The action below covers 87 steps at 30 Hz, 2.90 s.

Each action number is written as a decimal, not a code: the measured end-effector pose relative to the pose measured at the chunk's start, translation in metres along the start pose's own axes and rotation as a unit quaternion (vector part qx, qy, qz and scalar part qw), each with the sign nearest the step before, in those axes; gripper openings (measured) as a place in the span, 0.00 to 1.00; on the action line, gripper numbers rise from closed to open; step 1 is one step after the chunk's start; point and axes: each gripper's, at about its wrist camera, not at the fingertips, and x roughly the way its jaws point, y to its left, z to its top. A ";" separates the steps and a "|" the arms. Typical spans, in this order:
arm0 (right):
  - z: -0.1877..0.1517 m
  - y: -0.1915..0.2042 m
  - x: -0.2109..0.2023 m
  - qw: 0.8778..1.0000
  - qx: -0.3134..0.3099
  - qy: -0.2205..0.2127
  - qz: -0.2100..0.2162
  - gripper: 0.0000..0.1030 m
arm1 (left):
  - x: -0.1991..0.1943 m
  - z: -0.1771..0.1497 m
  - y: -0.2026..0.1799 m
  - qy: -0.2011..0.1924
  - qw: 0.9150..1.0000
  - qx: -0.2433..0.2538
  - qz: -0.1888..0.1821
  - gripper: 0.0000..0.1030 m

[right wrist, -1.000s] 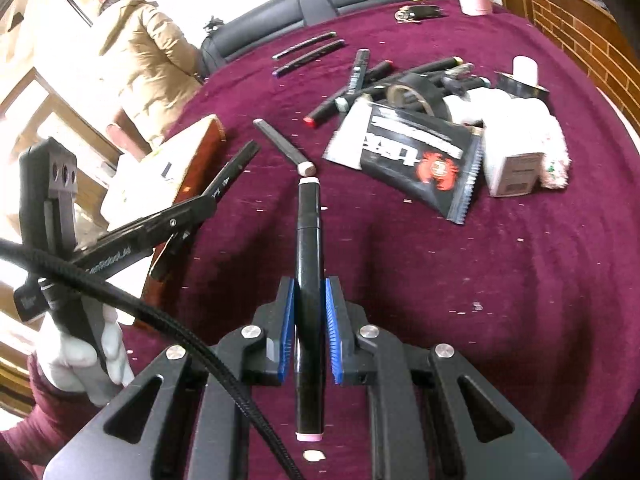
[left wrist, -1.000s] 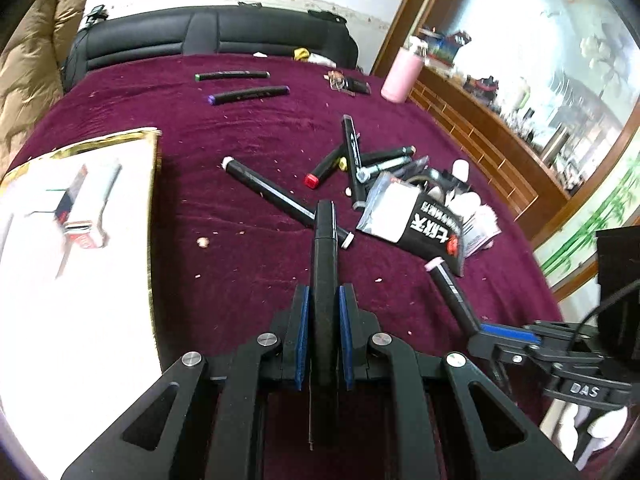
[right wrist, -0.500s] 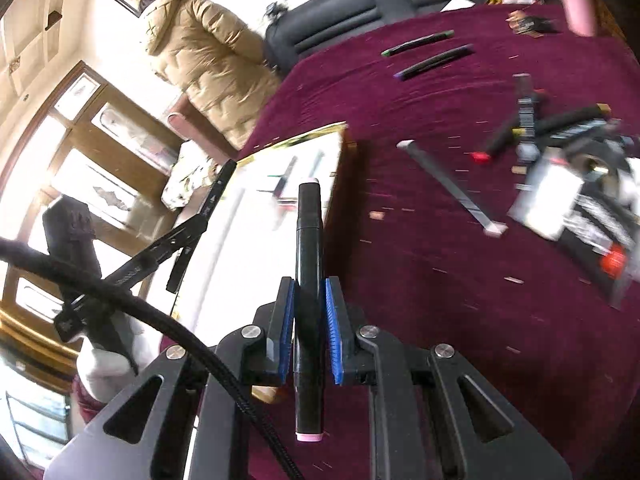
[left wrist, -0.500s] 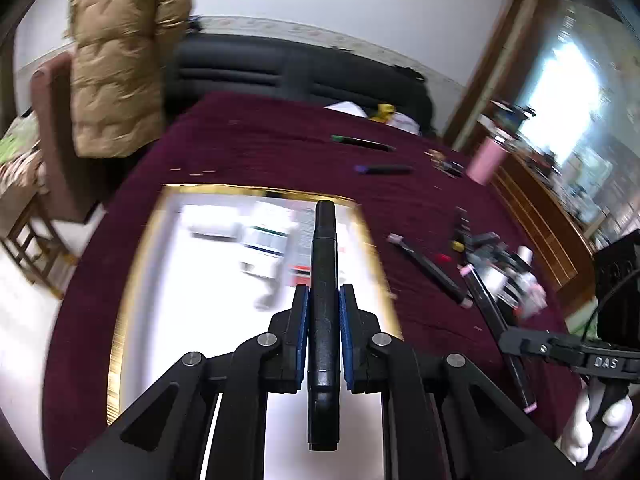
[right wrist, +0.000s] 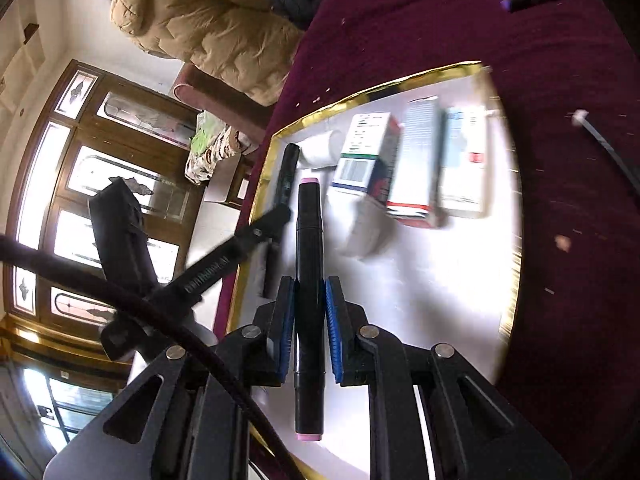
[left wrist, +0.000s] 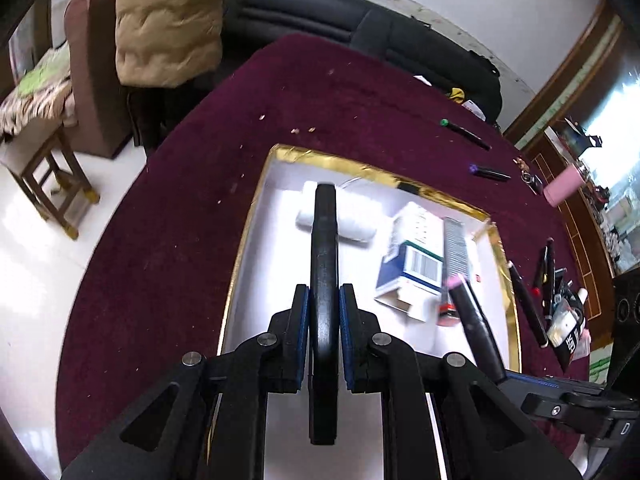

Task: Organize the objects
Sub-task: 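Lay both black markers in the tray beside the boxes and open both tools, then move both open tools from the tray back to the pile, then grasp a white-ended black marker with the right tool while the left tool grasps a grey-capped marker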

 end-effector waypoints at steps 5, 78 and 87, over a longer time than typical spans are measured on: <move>0.013 0.001 0.022 1.000 0.016 0.015 0.000 0.13 | 0.008 -0.001 0.007 0.004 1.000 -0.004 -0.003 0.11; -0.071 -0.148 -0.161 0.968 -0.030 -0.066 -0.238 0.12 | -0.065 -0.089 -0.161 0.032 0.981 0.072 -0.176 0.58; -0.145 -0.193 -0.222 0.978 0.010 -0.101 -0.184 0.12 | 0.012 -0.063 -0.272 0.048 0.971 0.202 -0.120 0.57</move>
